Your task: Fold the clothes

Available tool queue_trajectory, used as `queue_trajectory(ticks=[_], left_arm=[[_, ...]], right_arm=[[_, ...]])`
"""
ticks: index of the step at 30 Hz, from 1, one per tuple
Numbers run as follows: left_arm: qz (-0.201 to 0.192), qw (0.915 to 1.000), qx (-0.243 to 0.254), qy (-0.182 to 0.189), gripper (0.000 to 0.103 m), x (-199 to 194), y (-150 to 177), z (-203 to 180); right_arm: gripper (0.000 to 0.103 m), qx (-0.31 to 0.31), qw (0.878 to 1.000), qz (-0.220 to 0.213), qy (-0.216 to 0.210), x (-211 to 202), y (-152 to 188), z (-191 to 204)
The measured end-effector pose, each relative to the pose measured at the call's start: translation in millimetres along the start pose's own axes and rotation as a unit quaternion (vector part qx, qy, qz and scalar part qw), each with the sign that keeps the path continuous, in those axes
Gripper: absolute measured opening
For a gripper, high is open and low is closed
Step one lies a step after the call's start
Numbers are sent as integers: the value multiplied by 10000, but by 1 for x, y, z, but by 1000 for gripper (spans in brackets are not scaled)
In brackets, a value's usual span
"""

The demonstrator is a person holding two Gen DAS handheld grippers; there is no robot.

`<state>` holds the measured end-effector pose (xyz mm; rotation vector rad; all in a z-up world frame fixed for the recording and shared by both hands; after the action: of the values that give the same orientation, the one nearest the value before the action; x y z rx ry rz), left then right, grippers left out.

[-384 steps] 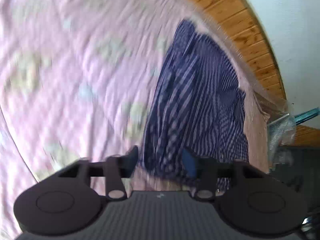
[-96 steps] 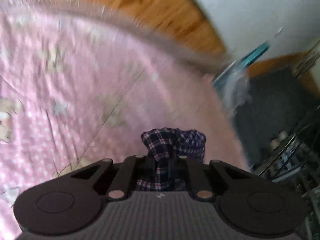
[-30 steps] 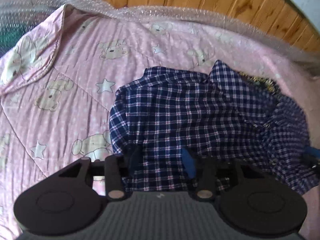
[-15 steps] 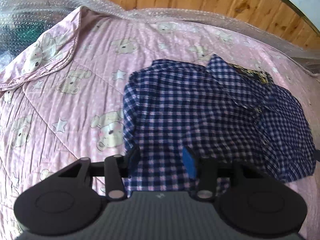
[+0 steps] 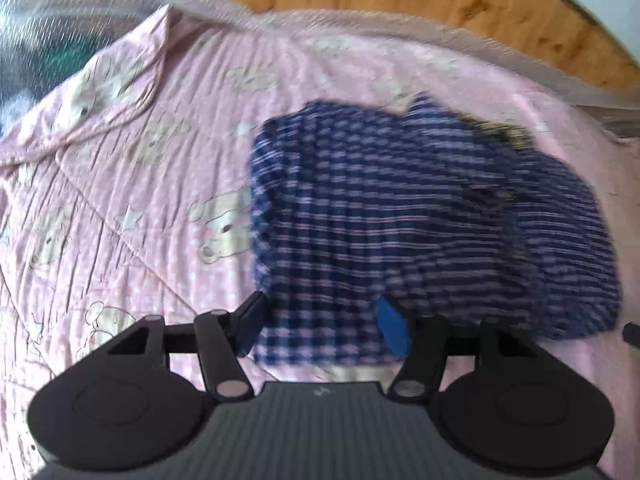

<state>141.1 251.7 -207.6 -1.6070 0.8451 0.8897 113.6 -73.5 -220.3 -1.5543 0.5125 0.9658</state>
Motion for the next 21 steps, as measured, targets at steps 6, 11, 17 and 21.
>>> queue_trajectory(ticks=[6, 11, 17, 21], left_arm=[[-550, 9963, 348, 560, 103, -66, 3, -47], [-722, 9924, 454, 886, 103, -93, 8, -77], [-671, 9914, 751, 834, 103, -104, 19, -93], [-711, 9925, 618, 775, 103, -109, 24, -89]], right_arm=[[94, 870, 9960, -150, 157, -49, -4, 20], [97, 988, 9942, -367, 191, -77, -25, 50], [98, 949, 9935, -377, 502, -95, -20, 63], [98, 1034, 9928, -410, 453, -99, -17, 65]])
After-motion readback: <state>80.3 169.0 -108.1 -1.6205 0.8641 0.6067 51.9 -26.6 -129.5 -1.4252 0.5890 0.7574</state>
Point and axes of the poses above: each gripper's, at about its wrist camera, not at the fingertips, and x roughly the way its jaws point, z to its left, y to its underside, the point moved 9 cm from there along x, roughly the way its jaws point, and after that the axes turned 4 degrees about -x, right-handed, at the moved point
